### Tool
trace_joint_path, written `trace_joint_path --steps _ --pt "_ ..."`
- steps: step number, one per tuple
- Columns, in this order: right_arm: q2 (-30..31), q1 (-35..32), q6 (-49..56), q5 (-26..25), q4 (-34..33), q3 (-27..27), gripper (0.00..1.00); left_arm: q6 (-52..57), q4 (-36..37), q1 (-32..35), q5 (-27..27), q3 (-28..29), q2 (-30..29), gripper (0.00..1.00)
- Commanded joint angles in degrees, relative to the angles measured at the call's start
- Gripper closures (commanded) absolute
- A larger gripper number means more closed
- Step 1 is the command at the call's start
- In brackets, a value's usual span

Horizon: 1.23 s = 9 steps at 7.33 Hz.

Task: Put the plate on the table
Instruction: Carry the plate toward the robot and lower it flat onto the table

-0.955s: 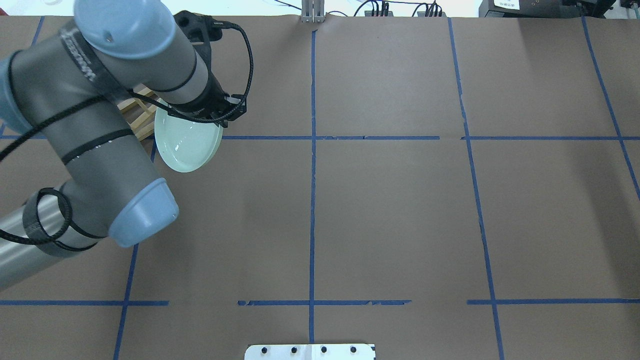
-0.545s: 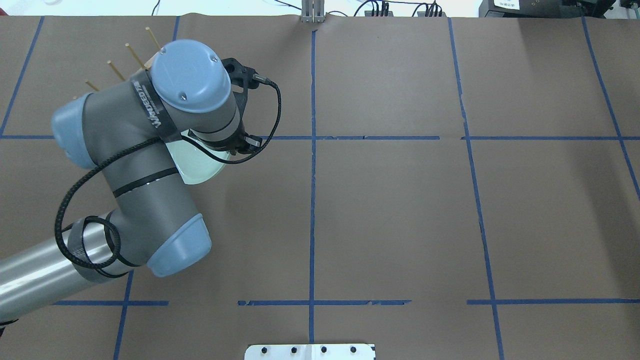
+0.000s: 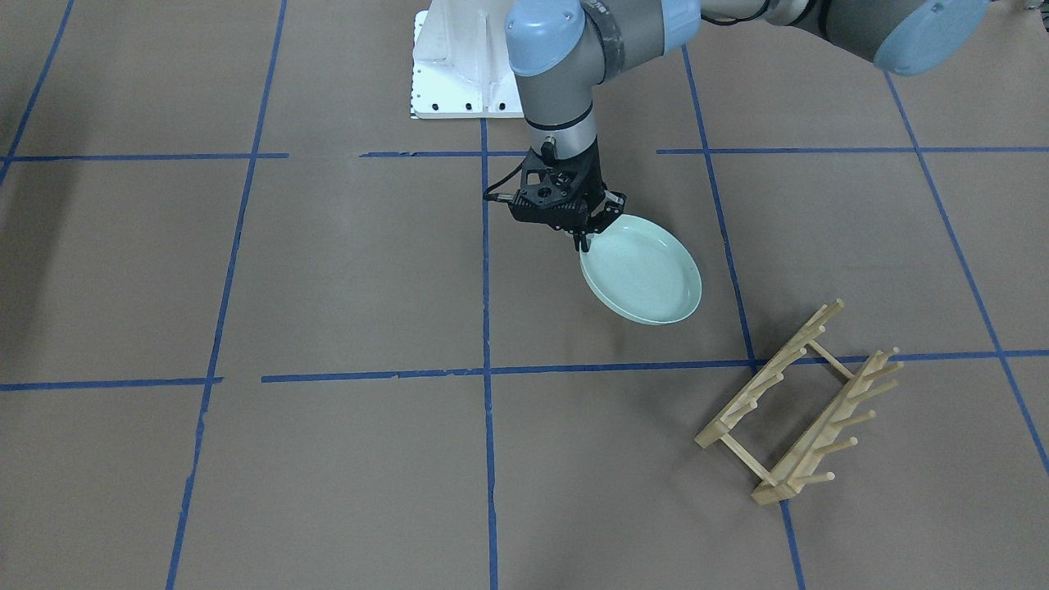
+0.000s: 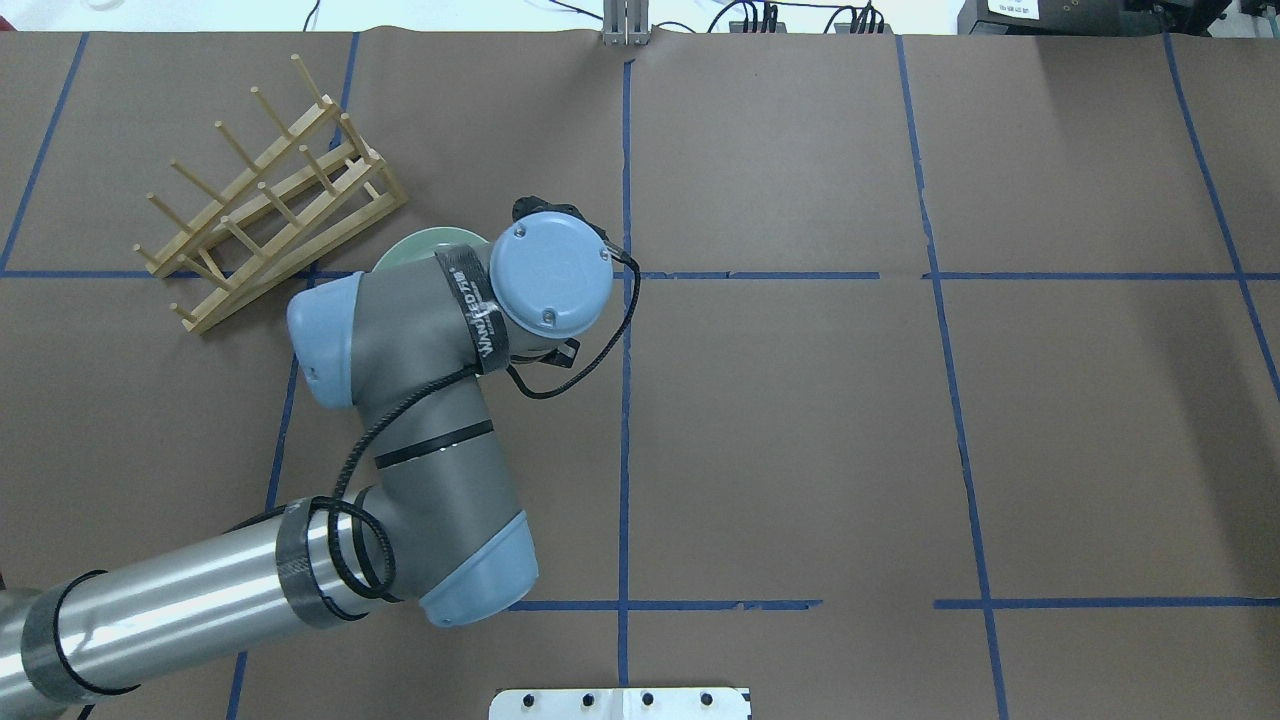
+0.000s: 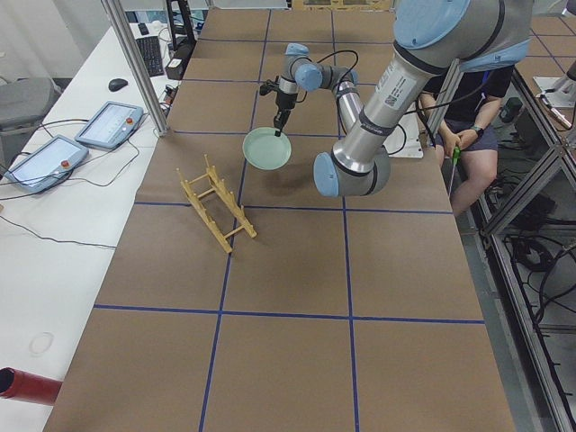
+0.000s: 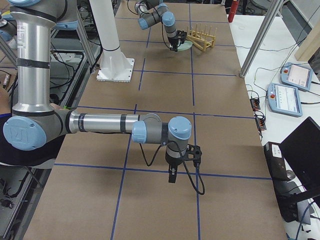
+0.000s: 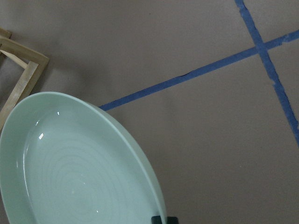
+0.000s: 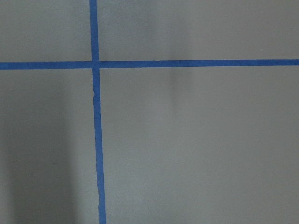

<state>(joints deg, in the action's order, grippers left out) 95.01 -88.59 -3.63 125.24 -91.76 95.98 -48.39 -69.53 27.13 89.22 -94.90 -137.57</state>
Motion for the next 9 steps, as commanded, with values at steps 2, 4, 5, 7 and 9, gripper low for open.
trace_joint_path --steps 2,4,5,7,9 --pt "0.0 0.0 0.02 0.0 0.0 0.0 0.0 0.48 -0.25 -2.7 -4.49 5.16 -3.58 1.0" --pt "0.0 0.09 0.03 0.0 0.0 0.0 0.0 4.09 -2.97 -2.61 -4.41 4.55 -3.85 0.42" --pt "0.0 0.0 0.03 0.0 0.0 0.0 0.0 4.78 -5.76 -2.52 -4.41 4.29 -1.94 0.0" --pt "0.0 0.09 -0.06 0.0 0.0 0.0 0.0 4.88 -7.29 -2.17 -5.8 3.59 -1.04 0.0" --pt "0.0 0.0 0.02 0.0 0.0 0.0 0.0 4.97 -6.94 1.76 -5.3 -9.08 3.93 0.0"
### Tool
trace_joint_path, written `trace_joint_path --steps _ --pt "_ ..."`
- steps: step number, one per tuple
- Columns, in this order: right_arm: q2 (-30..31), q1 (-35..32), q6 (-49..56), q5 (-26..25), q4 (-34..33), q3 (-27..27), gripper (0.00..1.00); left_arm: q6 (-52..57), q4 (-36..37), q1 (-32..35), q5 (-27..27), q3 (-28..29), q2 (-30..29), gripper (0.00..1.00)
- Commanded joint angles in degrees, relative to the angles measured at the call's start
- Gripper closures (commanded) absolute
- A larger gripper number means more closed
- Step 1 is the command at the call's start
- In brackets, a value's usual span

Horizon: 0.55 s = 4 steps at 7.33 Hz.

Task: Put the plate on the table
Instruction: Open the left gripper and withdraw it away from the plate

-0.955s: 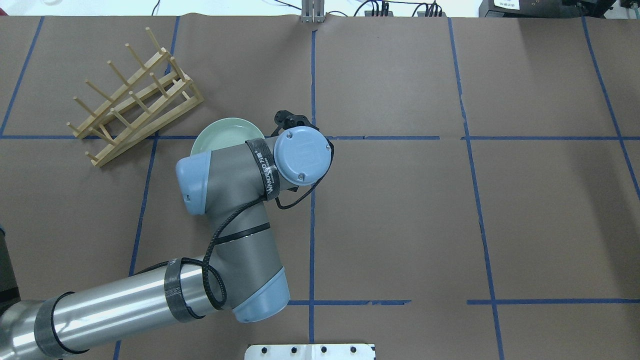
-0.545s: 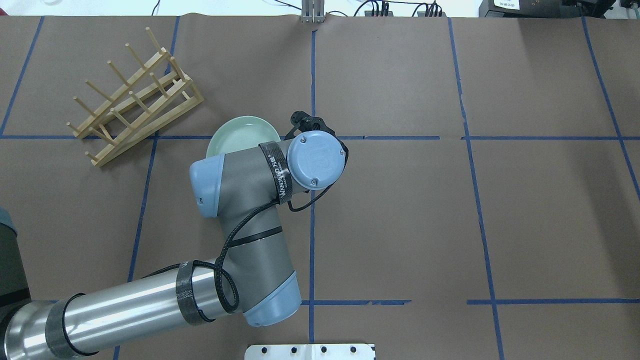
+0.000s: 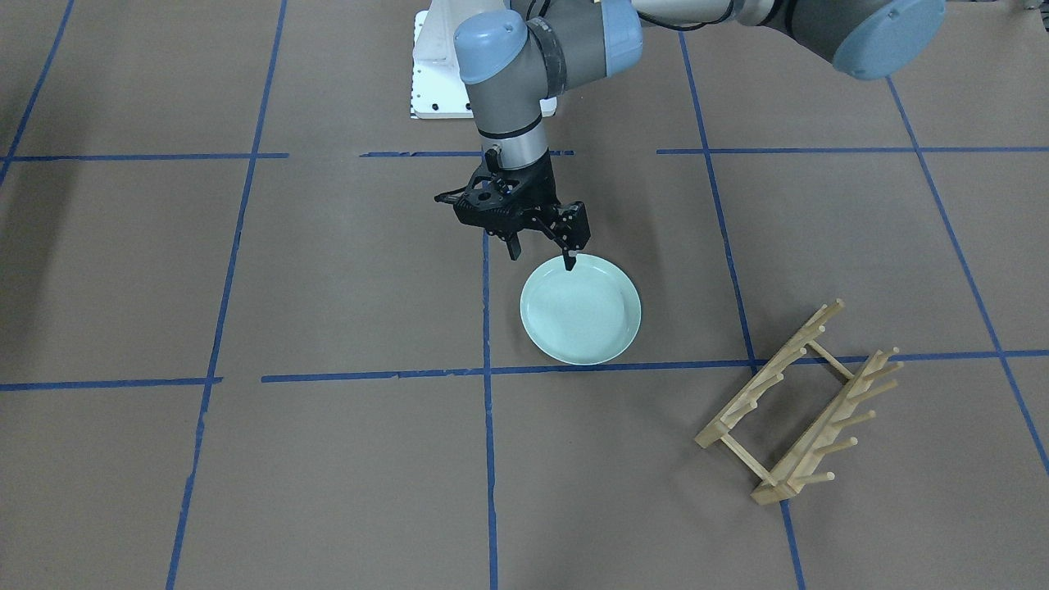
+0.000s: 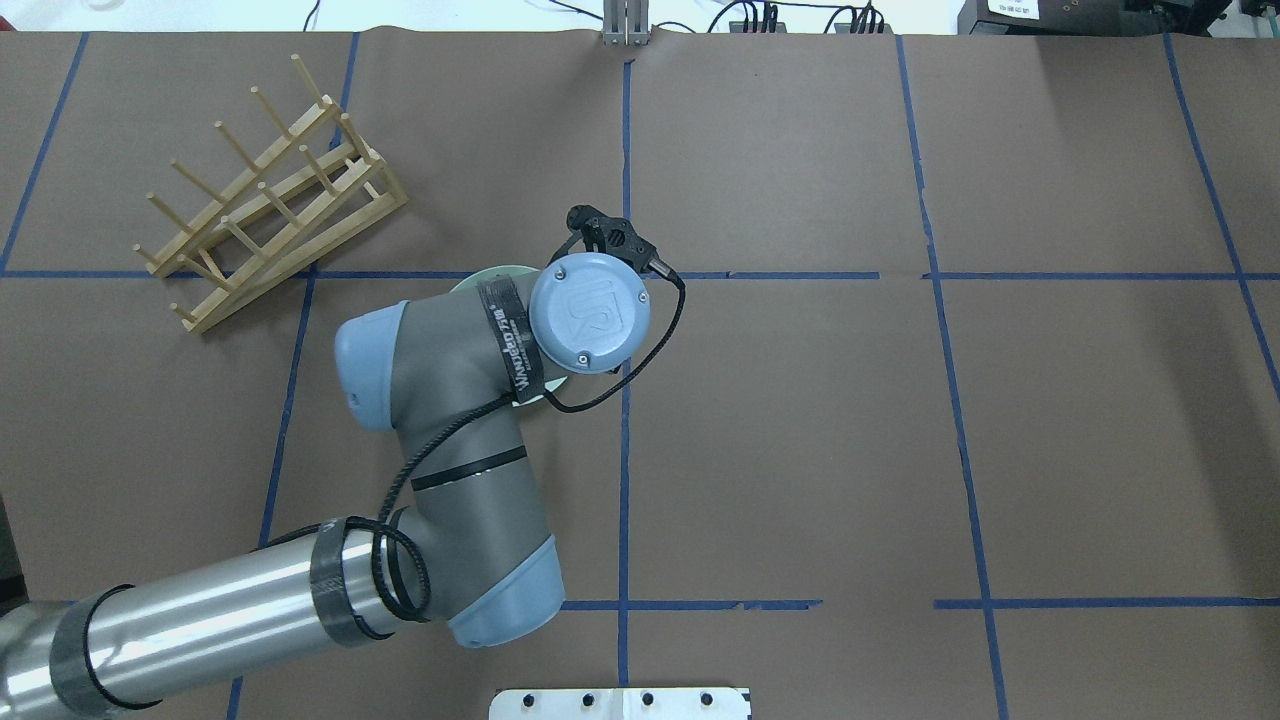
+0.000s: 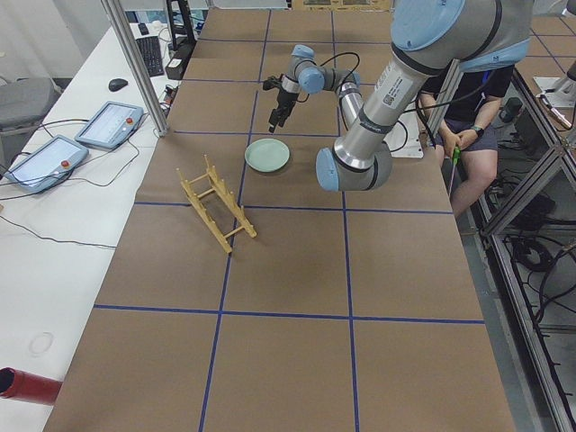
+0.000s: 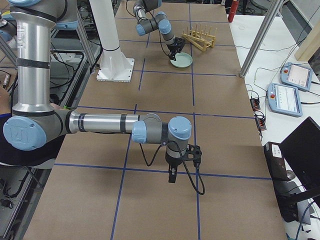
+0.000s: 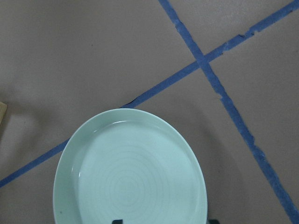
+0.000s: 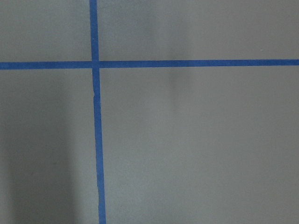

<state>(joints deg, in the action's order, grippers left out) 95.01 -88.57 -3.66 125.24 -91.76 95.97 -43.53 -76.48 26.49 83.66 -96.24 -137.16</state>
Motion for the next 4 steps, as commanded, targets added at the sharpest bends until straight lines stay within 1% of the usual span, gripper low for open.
trace_joint_path --steps 1,2,3,4 --pt "0.0 -0.02 0.06 0.0 0.0 0.0 0.0 0.03 0.18 5.64 1.93 -13.83 5.48 0.0" --pt "0.0 -0.02 0.06 0.0 0.0 0.0 0.0 0.03 0.01 10.72 8.12 -15.46 7.59 0.0" --pt "0.0 -0.02 0.06 0.0 0.0 0.0 0.0 0.29 -0.95 17.56 16.45 -15.56 9.7 0.0" --pt "0.0 -0.02 0.06 0.0 0.0 0.0 0.0 0.38 -1.04 23.2 23.14 -16.17 10.33 0.0"
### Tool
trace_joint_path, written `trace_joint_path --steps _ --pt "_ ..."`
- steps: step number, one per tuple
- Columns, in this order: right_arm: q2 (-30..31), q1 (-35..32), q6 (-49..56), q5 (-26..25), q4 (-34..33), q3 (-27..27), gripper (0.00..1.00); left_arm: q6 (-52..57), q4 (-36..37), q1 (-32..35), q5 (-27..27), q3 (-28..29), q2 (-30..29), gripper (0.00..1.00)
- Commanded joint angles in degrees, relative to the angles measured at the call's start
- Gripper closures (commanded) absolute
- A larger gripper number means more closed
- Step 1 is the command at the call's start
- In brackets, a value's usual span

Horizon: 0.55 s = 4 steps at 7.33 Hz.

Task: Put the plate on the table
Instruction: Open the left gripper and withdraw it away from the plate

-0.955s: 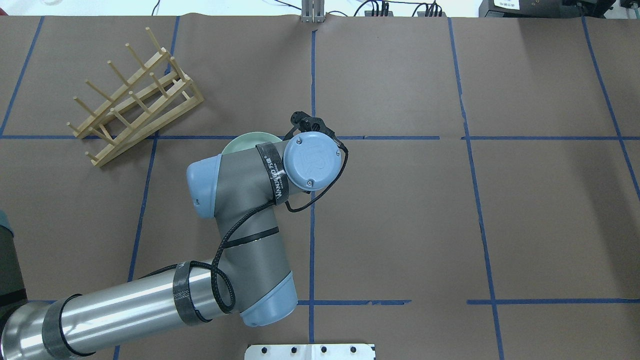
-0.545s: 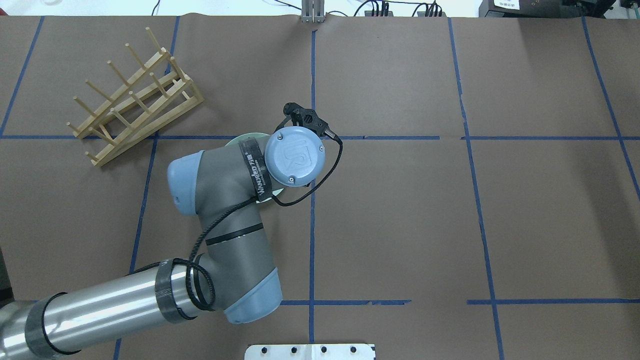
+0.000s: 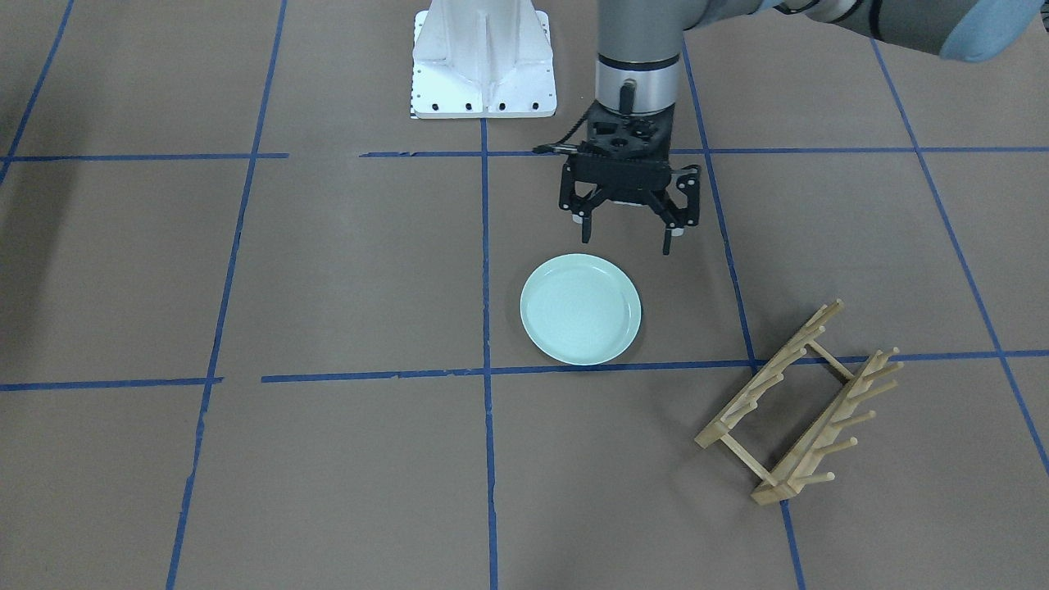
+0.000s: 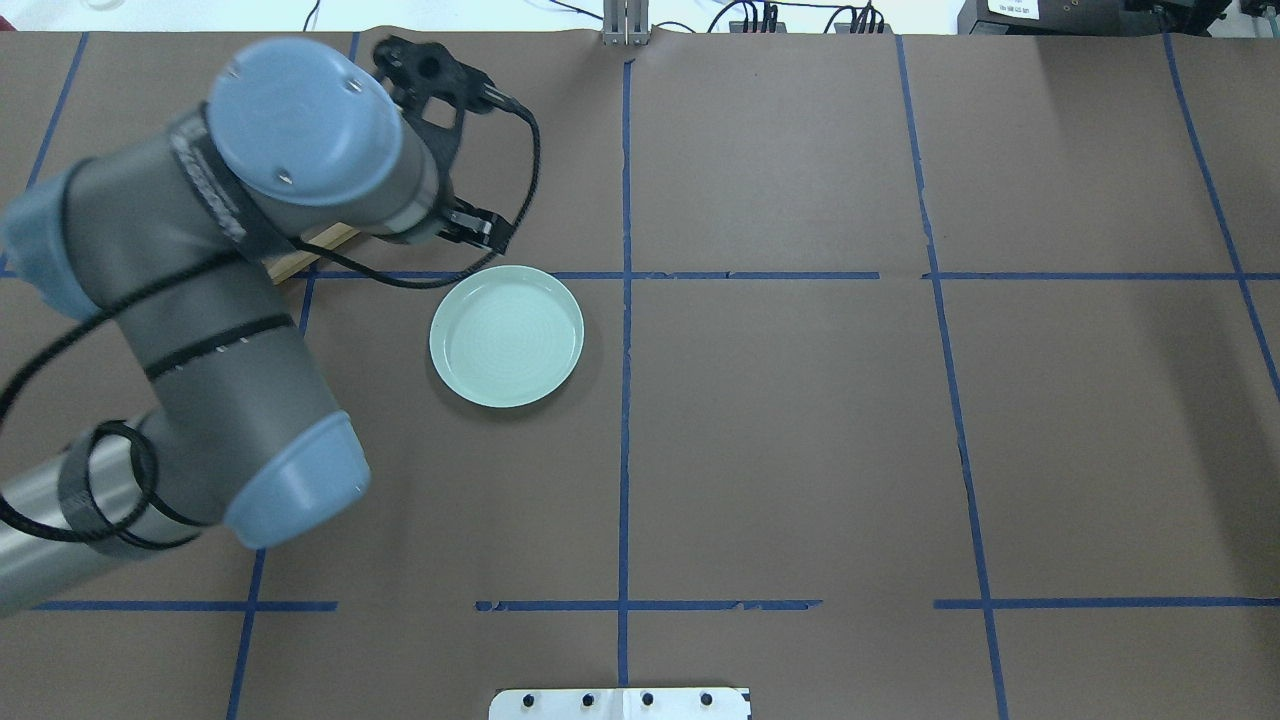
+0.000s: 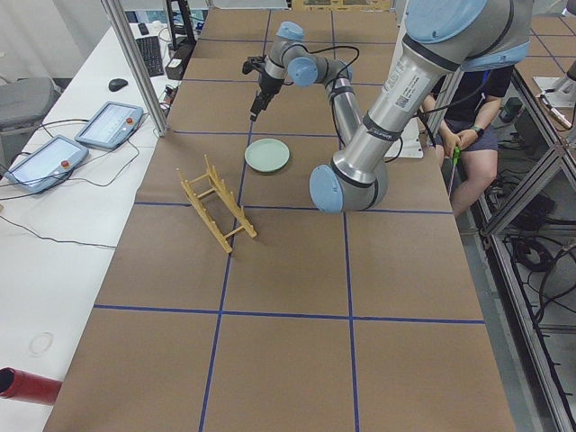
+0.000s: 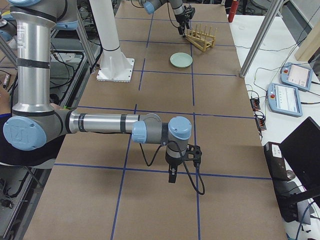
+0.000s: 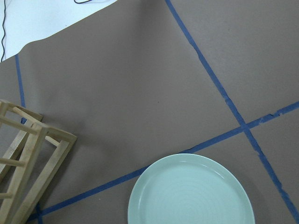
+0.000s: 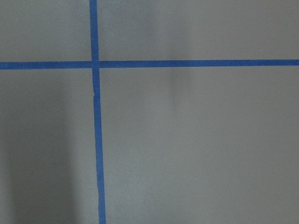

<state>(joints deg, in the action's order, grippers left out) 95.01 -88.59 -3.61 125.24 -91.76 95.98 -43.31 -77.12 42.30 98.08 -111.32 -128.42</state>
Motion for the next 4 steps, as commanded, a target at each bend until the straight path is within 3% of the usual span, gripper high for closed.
trace_joint_path --steps 1,2,4 --pt "0.0 0.0 0.0 0.0 0.0 0.0 0.0 2.33 -0.58 11.97 15.85 -1.18 3.77 0.0" --pt "0.0 0.0 0.0 0.0 0.0 0.0 0.0 9.57 -0.58 19.33 21.92 -0.57 6.75 0.0" --pt "0.0 0.09 0.0 0.0 0.0 0.0 0.0 27.84 -0.67 27.45 24.44 0.57 14.21 0.0"
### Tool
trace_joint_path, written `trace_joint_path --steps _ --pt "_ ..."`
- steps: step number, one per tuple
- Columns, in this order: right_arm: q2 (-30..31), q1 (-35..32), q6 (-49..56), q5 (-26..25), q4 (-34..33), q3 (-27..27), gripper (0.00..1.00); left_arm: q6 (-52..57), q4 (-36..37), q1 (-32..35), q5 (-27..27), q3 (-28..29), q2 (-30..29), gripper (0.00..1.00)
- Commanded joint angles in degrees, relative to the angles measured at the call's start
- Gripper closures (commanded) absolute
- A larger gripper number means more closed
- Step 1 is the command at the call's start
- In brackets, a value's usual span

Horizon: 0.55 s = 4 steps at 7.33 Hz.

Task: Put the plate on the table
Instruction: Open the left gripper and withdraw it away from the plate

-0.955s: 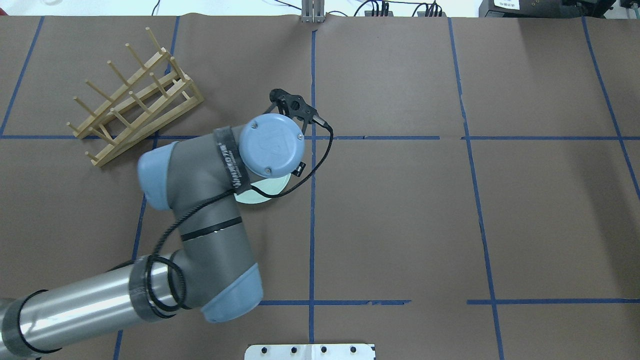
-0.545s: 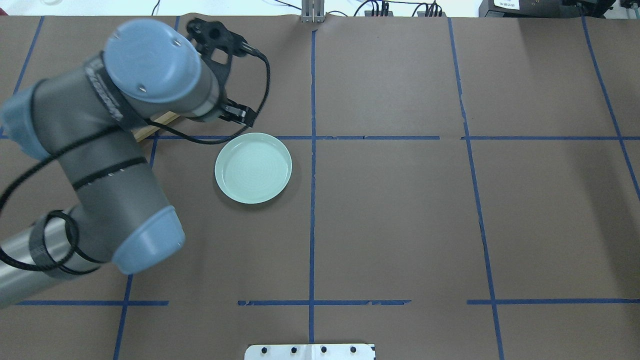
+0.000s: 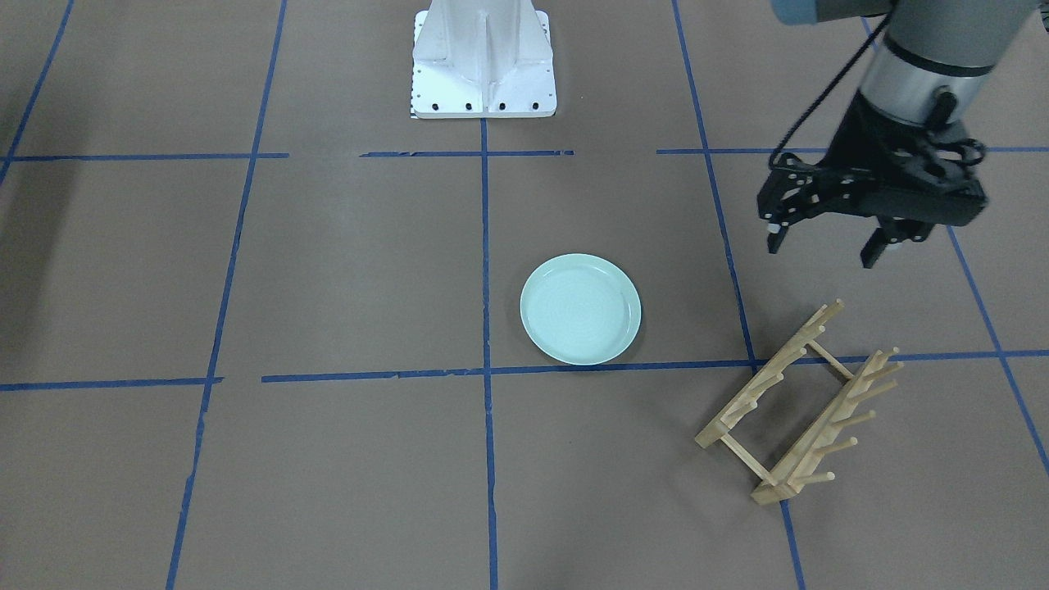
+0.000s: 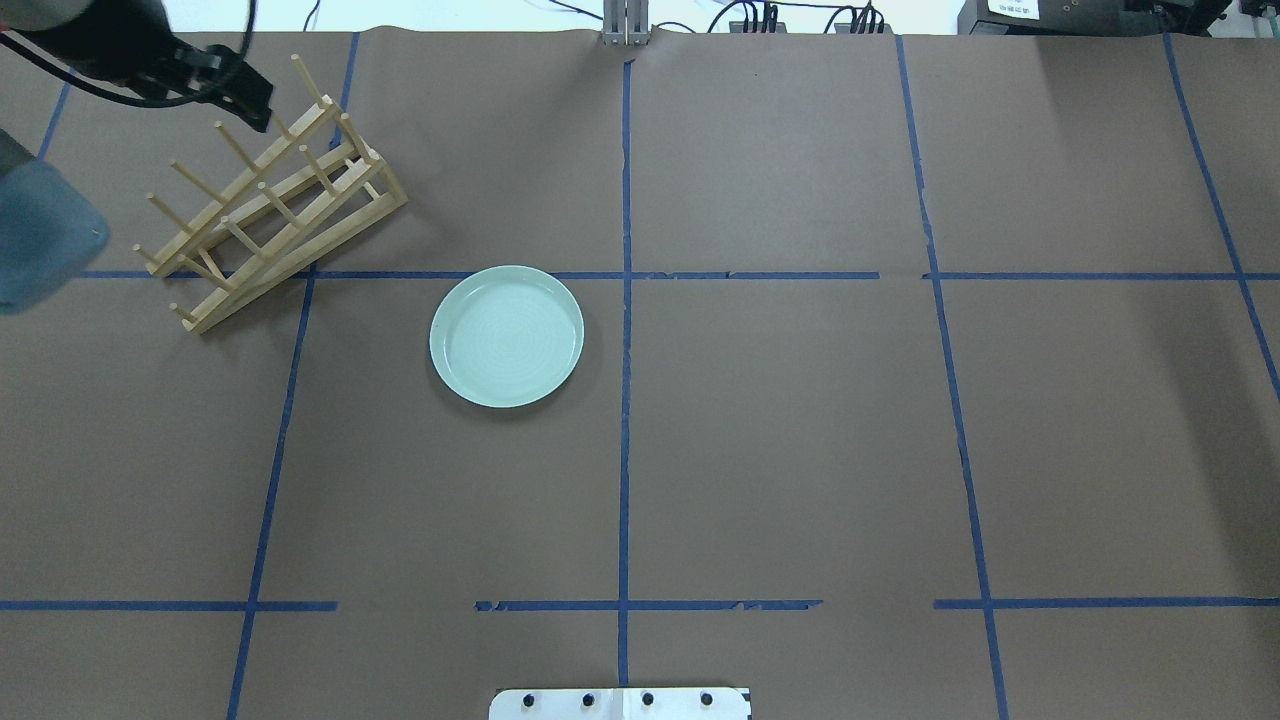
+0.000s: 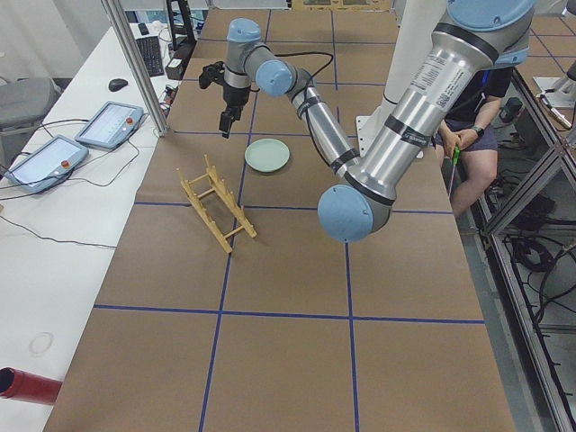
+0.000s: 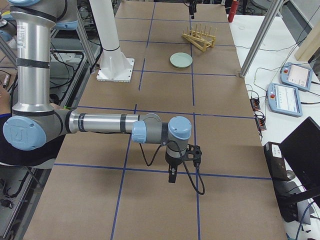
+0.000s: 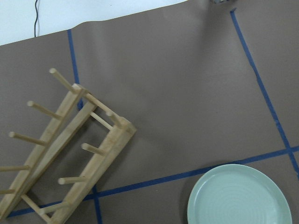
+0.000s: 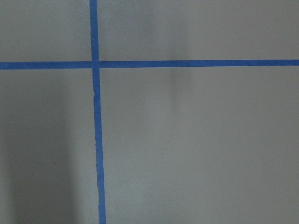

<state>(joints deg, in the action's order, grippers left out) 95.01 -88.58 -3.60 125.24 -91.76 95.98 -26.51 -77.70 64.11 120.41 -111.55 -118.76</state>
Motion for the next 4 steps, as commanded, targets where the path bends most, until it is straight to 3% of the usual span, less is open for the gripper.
trace_joint_path --steps 1,3,4 --pt "0.0 -0.01 0.0 0.0 0.0 0.0 0.0 22.61 -0.43 10.63 2.38 2.55 8.94 0.0" --pt "0.0 -0.01 0.0 0.0 0.0 0.0 0.0 39.27 -6.89 18.47 5.1 6.68 20.25 0.0" --pt "0.0 -0.01 -0.09 0.0 0.0 0.0 0.0 39.86 -13.29 20.77 5.1 10.78 24.76 0.0"
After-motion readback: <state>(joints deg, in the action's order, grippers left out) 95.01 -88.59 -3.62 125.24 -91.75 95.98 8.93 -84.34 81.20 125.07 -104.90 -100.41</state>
